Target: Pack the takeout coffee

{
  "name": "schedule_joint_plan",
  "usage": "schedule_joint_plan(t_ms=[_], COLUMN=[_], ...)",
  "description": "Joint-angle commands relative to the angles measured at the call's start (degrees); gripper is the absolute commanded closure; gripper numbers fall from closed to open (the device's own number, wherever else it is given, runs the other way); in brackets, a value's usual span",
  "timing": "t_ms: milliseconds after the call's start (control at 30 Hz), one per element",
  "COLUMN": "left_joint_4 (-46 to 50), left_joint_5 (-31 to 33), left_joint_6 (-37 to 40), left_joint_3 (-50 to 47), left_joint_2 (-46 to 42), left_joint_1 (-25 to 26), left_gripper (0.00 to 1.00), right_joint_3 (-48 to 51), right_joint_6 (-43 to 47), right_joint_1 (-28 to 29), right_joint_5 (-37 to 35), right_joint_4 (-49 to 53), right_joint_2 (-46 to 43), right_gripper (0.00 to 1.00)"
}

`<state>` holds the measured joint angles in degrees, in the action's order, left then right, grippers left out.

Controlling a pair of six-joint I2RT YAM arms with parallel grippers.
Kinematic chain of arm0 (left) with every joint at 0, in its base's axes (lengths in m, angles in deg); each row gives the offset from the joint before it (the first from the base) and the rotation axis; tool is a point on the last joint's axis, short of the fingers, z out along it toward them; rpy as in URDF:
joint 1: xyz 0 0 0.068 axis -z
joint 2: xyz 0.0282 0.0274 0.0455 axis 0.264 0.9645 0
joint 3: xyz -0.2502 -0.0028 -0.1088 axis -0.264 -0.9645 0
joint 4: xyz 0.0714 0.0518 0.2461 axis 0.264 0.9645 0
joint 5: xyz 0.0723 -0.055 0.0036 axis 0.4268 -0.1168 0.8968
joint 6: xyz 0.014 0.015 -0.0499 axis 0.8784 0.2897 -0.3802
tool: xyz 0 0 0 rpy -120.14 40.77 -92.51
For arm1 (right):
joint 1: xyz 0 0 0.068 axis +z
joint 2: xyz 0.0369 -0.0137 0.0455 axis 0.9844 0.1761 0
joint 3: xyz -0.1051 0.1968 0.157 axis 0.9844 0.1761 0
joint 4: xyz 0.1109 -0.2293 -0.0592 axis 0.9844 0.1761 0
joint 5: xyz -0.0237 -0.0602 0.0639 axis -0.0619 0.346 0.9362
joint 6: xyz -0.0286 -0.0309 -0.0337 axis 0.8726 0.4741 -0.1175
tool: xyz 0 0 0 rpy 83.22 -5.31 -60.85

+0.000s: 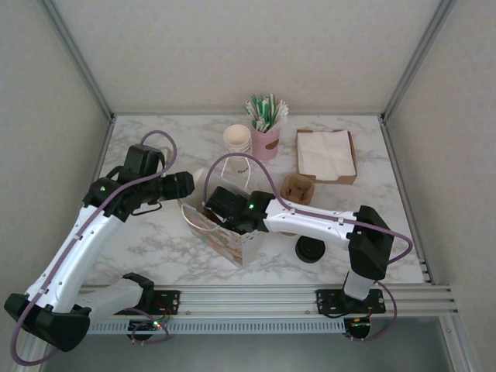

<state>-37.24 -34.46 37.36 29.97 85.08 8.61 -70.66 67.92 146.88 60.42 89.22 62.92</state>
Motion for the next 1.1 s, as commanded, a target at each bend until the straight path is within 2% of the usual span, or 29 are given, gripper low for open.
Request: schedule_joint_plan(t_ms=[0,200,600,1067], left_joint_4=[1.7,1.78,1.34,1.04], left_joint_5=[1.56,1.26,0.67,0.63], left_joint_6=[-0.9,-0.94,-1.19,-1.15], left_joint_3=[1.34,1.61,1.87,2.14], left_joint_2=[-0.61,-0.63,-0.11,0.42], left_joint_1=[0.49,0.6,1.04,1.48], left_gripper=[0.26,0.26,0.26,0.26], right_joint_3=[3.56,1.57,-4.59,-10.66], right_joint_6=[1.1,0.75,0.12,-1.18], right_joint_1=[-0.34,-0.32,-0.34,-0.33], right_joint_5=[-3.32,-3.25,-4.04,-3.23], right_joint_4=[8.97,9.55,11.03,16.38], right_joint_2=[5.34,4.42,1.87,1.34], right_gripper=[0.45,0.39,0.15,0.06])
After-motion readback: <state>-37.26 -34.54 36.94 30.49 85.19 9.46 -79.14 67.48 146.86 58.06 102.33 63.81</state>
